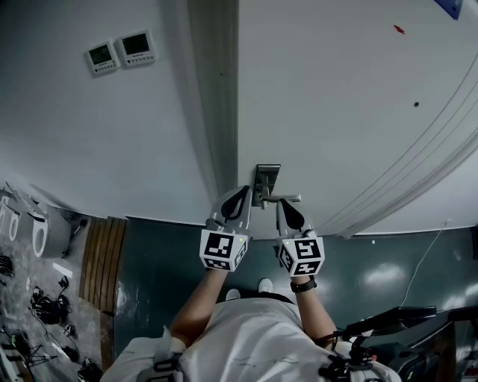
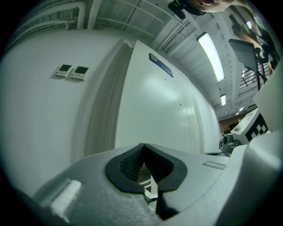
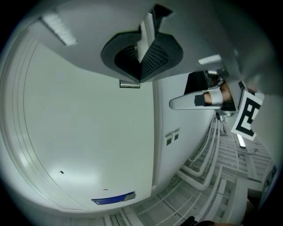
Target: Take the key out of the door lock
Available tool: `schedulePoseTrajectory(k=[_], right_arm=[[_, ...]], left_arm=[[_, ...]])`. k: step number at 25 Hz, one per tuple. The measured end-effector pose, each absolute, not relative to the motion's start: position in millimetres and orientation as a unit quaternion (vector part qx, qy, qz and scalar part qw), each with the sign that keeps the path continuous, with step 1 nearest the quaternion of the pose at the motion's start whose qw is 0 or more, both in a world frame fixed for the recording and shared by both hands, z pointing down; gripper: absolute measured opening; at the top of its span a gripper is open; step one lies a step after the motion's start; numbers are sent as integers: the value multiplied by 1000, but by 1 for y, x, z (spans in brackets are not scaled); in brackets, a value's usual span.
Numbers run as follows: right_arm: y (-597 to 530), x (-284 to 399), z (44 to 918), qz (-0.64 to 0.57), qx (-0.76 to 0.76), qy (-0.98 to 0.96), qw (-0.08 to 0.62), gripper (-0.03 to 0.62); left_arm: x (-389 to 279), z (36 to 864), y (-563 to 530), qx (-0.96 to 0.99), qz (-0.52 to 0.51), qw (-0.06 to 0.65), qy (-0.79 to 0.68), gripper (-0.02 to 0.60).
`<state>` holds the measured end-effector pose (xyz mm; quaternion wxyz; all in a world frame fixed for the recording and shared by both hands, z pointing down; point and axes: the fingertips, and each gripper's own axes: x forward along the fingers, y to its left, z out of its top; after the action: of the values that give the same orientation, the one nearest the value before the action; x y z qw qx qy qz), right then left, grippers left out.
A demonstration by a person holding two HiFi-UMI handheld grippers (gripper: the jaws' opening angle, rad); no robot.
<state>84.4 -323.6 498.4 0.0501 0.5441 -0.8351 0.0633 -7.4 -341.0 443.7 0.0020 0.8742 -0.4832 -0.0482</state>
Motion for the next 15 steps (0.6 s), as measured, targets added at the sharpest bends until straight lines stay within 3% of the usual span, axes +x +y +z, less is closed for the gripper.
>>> schedulePoseTrajectory(k=[15], right_arm=[[-335,82,555,118,494,-857,86,-3]], left_arm=[[2,474,-417,849,0,7,-528,0]])
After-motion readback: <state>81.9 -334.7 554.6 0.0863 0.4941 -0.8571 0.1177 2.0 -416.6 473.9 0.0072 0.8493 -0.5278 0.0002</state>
